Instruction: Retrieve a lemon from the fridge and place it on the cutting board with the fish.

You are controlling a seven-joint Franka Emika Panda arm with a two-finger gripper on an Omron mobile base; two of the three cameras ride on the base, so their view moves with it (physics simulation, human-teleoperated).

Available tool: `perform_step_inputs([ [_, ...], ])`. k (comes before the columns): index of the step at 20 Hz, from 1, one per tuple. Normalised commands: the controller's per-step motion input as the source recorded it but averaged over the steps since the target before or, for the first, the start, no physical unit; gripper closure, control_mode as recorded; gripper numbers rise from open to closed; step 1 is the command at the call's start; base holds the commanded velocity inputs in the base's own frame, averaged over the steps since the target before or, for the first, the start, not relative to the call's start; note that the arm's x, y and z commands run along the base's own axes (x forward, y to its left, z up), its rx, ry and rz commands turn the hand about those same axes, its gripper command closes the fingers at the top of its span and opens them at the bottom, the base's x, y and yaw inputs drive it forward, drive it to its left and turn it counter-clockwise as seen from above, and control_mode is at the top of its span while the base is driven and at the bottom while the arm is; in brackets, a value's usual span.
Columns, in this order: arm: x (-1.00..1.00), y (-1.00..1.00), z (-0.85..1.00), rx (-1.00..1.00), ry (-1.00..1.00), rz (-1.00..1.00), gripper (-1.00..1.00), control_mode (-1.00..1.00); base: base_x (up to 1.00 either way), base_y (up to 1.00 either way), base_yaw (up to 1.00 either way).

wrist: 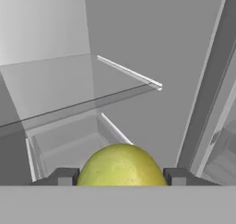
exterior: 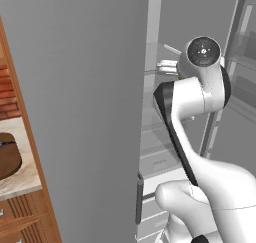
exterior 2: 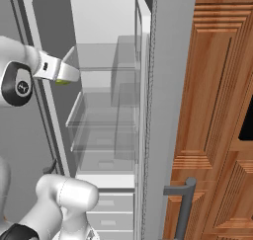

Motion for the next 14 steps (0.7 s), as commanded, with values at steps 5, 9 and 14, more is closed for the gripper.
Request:
perform_step_inputs([
  [5, -0.23, 0.00, 0.00, 0.01, 0.22, 0.00, 1.00, -1.00, 0.00, 0.00, 0.00],
  [9, -0.15, 0.00, -0.12, 0.04, 0.16, 0.00, 1.00, -1.00, 0.00, 0.00, 0.00],
  [14, -0.04, 0.00, -0.24, 0.15, 0.04, 0.00, 1.00, -1.00, 0.00, 0.00, 0.00],
])
